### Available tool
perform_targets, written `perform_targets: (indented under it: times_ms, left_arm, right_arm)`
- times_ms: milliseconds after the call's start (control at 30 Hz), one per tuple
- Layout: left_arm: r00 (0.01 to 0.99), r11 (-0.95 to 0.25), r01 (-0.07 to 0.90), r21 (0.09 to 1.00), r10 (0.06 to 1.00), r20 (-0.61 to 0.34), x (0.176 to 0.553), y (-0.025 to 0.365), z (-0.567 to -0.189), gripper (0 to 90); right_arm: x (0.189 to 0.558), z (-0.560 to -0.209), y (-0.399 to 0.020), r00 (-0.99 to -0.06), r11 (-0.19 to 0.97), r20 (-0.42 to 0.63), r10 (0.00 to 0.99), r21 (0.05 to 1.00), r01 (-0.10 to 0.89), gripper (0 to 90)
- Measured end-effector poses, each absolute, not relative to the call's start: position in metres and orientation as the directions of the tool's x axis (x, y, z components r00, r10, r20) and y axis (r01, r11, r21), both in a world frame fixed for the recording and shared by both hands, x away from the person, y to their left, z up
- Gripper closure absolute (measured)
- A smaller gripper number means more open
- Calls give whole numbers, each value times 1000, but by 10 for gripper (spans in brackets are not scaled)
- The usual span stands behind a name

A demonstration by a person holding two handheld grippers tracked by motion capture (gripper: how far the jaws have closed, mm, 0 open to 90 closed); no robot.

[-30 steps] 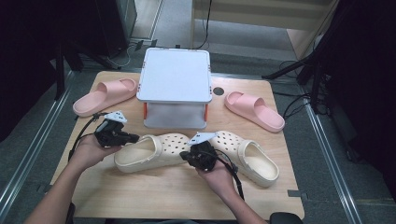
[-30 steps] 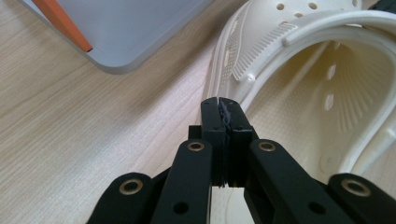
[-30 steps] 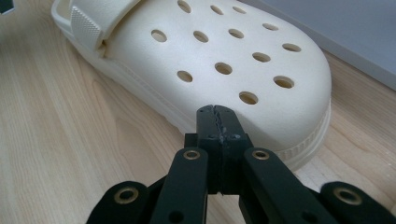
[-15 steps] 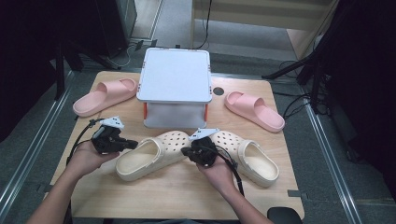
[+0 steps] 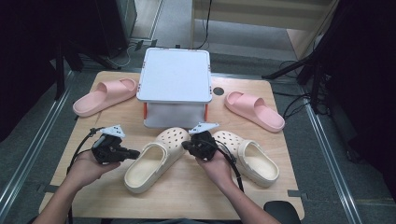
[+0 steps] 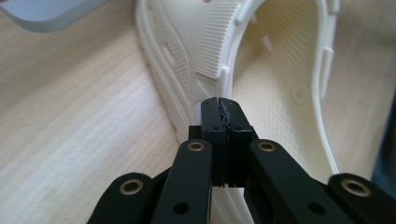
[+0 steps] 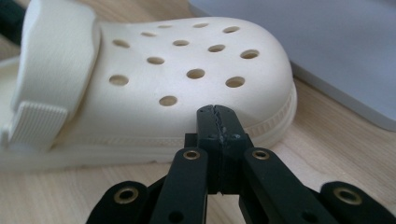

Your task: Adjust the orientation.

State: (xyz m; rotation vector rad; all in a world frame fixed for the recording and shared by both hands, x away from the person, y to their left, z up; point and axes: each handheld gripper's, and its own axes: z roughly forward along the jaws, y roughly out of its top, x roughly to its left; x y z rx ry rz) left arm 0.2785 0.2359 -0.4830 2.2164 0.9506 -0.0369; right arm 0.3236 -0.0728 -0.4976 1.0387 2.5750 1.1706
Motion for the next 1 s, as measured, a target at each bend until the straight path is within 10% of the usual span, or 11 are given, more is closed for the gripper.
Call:
perform_targets:
  times_ms: [567,1000]
  left_arm:
    - [756,-509,639,577,555,-348,271,205,-481,779]
    - [741,-418,618,667,594,-314,289,226,-447,761]
  right_arm:
    - [341,-497,-66,-721,439,137,680,711,549,894]
    - [319,-470,-80,-738,376,205,643,755,537,685]
